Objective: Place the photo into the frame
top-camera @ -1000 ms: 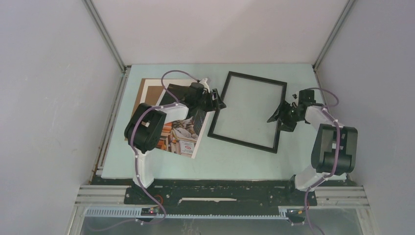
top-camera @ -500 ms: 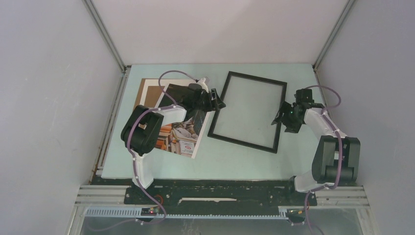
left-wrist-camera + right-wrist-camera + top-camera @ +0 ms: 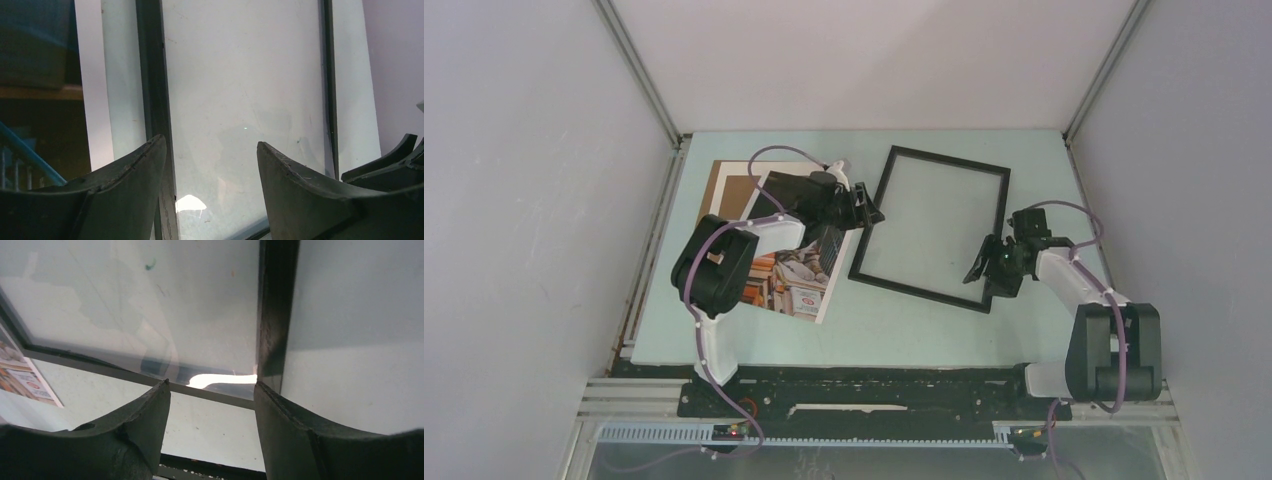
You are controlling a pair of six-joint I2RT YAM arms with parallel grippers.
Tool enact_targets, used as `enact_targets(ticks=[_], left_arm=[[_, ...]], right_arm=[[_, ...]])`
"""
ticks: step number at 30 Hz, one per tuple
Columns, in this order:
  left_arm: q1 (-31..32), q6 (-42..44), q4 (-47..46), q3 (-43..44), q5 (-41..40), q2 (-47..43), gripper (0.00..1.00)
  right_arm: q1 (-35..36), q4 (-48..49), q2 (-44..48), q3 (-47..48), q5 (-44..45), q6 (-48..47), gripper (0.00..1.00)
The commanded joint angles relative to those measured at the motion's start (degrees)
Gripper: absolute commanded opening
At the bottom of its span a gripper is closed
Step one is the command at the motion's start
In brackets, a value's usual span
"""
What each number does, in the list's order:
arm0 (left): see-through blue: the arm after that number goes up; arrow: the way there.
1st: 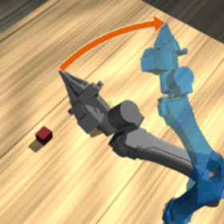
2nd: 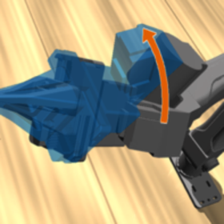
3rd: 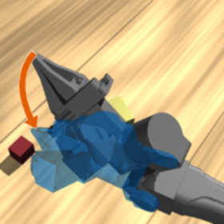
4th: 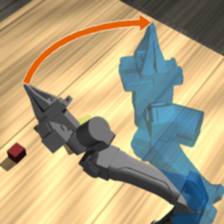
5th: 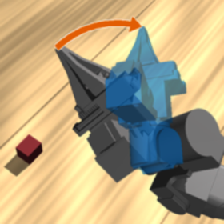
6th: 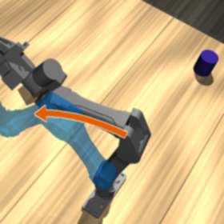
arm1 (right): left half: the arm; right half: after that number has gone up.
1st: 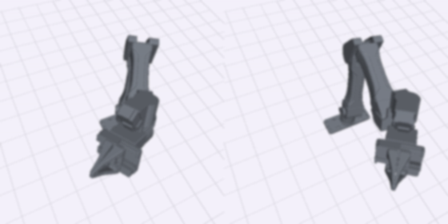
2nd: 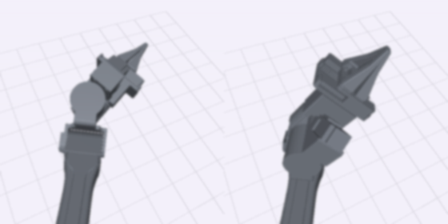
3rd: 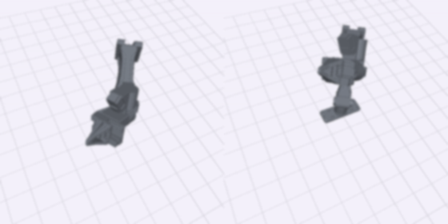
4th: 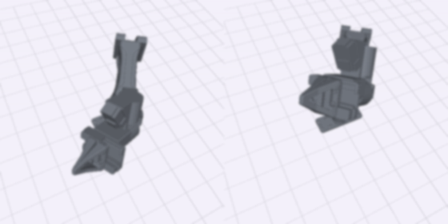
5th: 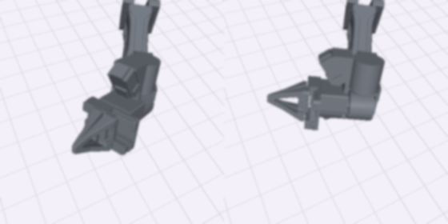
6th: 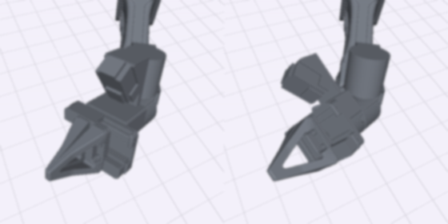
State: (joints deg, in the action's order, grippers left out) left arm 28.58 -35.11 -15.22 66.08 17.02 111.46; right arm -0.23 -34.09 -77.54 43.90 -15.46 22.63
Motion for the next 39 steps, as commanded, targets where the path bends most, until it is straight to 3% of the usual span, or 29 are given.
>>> enact_targets(ticks=[1, 13, 17, 22, 28, 33, 39], left_arm=[[-0.15, -1.74, 2.76, 3.72, -1.39, 1.19, 0.73], [0.16, -1.98, 4.42, 4.93, -1.49, 2.15, 0.73], [0.17, -1.80, 4.43, 4.85, -1.25, 2.03, 0.73], [0.16, -1.71, 4.33, 4.67, -1.04, 1.47, 0.73], [0.16, -1.11, 1.55, 2.22, -0.42, -0.76, 0.75], [0.10, 1.21, -4.23, -3.16, 0.01, -7.60, 0.82], [-1.54, 4.02, 3.07, -8.68, -6.03, -21.63, 0.84]], right_arm=[[2.05, 0.52, 0.49, -1.27, 2.95, 2.37, 0.69], [3.39, 10.96, -4.50, -2.20, 2.20, 4.61, 0.69], [3.41, 11.60, -6.43, -0.40, 6.56, 4.48, 0.69], [7.13, 4.83, 0.23, 0.93, 13.34, 3.32, 0.70], [7.08, 3.27, 6.66, 0.48, 13.08, 1.87, 0.75], [6.51, 6.12, 8.07, 0.14, 9.95, 0.88, 0.81], [12.40, 17.22, 5.52, 1.89, -0.41, 4.49, 0.85]])
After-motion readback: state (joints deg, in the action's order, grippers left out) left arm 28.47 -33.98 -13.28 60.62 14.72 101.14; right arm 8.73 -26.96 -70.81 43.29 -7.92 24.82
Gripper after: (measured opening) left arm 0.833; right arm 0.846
